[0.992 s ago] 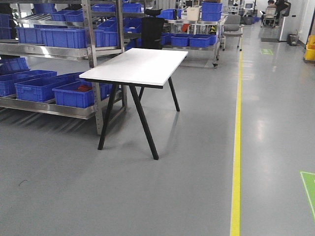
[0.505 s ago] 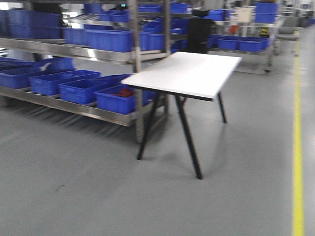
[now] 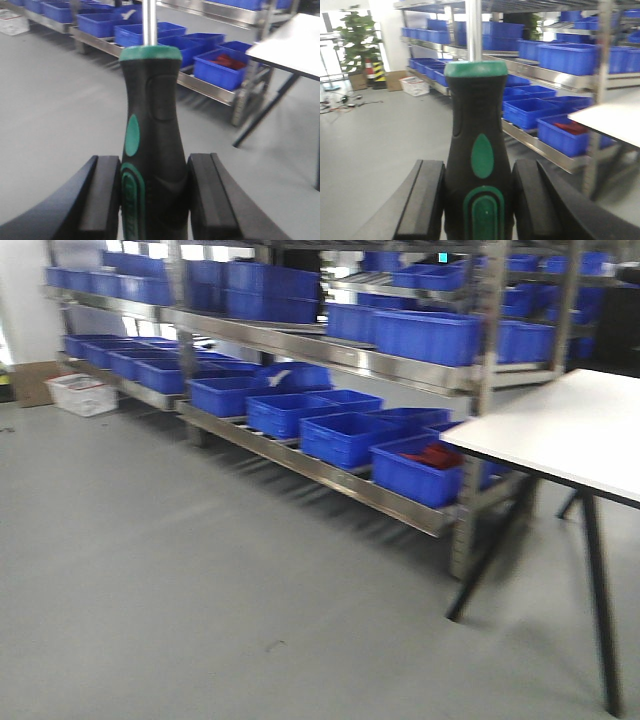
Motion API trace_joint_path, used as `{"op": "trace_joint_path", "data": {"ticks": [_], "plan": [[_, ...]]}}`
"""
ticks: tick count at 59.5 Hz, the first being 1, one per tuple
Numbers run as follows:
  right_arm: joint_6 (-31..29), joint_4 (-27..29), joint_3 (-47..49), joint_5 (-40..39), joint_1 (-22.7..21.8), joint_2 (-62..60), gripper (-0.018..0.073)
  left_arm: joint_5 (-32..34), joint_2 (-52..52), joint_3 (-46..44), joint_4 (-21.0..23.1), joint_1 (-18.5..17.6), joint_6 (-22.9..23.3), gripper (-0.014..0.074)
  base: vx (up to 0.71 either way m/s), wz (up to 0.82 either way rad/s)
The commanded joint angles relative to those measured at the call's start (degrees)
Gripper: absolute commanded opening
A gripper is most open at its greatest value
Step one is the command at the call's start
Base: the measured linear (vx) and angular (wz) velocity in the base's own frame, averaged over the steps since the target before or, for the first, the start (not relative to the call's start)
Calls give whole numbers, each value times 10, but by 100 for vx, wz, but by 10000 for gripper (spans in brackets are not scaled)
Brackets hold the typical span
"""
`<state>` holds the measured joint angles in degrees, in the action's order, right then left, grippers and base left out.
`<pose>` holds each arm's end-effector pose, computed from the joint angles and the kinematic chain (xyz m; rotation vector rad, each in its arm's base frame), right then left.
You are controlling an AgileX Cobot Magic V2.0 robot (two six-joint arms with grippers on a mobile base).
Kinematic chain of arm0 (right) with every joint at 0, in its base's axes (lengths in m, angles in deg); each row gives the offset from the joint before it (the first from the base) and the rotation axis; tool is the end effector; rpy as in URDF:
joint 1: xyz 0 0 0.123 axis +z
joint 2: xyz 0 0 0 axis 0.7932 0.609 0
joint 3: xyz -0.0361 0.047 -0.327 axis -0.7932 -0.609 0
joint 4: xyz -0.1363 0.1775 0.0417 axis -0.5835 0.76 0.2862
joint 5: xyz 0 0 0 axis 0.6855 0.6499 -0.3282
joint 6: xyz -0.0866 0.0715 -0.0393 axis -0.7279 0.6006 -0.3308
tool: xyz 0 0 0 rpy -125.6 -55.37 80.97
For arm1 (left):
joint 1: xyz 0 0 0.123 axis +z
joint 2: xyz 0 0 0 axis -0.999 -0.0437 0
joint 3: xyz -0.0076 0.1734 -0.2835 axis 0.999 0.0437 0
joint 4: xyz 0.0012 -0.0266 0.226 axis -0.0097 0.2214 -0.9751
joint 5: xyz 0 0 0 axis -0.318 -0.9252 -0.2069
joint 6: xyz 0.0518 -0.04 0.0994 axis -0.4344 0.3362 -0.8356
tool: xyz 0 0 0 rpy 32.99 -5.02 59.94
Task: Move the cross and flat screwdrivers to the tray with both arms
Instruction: 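Drive the base to the roller shelf with the grey tray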
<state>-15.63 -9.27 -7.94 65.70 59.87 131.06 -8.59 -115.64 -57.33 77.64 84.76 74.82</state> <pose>0.1048 0.0239 0.4920 -0.1303 1.6179 0.2084 0.1391 -0.0169 0.4653 0.0265 1.8537 -0.1725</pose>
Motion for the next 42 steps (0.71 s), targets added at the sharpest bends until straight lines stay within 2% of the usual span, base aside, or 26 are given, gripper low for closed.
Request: {"op": "trace_joint_path", "data": {"ticks": [1, 22, 42], "plan": [[-2, 3, 18, -56, -1, -1, -8, 55, 5, -15, 7, -2, 4, 0, 51, 63], [-2, 3, 18, -56, -1, -1, -8, 54, 5, -15, 7, -2, 4, 0, 51, 52], [-2, 3, 18, -56, -1, -1, -8, 55, 5, -15, 7, -2, 4, 0, 53, 31]]}}
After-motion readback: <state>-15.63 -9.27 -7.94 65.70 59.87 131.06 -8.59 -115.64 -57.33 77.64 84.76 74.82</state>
